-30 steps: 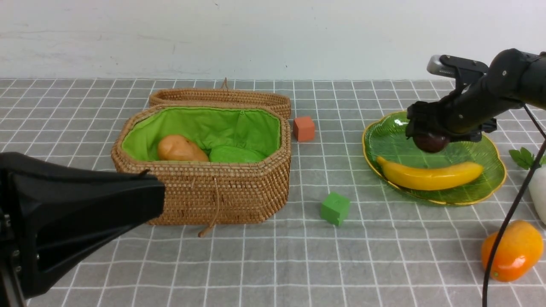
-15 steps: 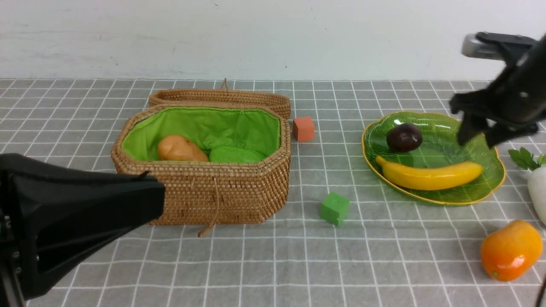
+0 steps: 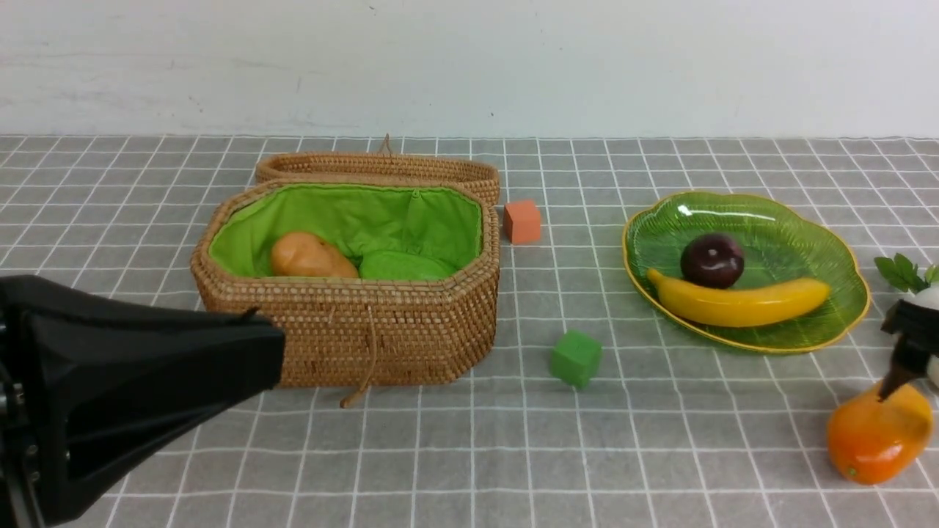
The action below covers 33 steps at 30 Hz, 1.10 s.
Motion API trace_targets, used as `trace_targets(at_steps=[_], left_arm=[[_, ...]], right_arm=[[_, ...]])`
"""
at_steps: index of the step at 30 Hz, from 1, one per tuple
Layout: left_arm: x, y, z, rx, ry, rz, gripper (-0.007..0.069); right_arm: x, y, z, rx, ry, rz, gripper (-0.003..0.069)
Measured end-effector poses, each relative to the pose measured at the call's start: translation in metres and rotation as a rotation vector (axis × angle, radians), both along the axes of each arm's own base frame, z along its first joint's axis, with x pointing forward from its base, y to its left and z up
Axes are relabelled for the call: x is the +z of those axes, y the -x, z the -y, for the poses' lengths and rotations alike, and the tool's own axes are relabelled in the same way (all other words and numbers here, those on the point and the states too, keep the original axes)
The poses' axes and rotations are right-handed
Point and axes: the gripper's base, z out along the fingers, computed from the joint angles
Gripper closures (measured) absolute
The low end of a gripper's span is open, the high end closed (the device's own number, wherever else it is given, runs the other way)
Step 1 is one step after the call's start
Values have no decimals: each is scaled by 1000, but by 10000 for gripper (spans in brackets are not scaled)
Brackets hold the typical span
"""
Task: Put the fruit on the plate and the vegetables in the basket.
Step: Use the right arm to grab a mango and put it into the right plate
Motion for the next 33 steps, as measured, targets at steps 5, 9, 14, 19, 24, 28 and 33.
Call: trace_targets(at_steps=[5,9,14,19,24,28,33], left_arm=[[0,0,0,0,-2,-2,638],[0,0,0,-1,0,-4,638],[-1,0,0,-3,-5,-8,638],[-1,0,0,-3,-7,-11,638],[2,-1,0,4,19,12,638],[5,-2,1,12,46,36,638],[5,-4,2,15,49,39,638]], right_arm=[[-34,-12,0,23,-32,-63,-3],[-50,-16,0,27,-41,-102,44],[-52,-18,0,113,-48,-93,95],[-43,-20,-9,185,-122,-47,95],[6,-35,-16,233,-136,92,96],[39,-69,-16,279,-59,261,96],[31,-139,-5,325,51,374,96]])
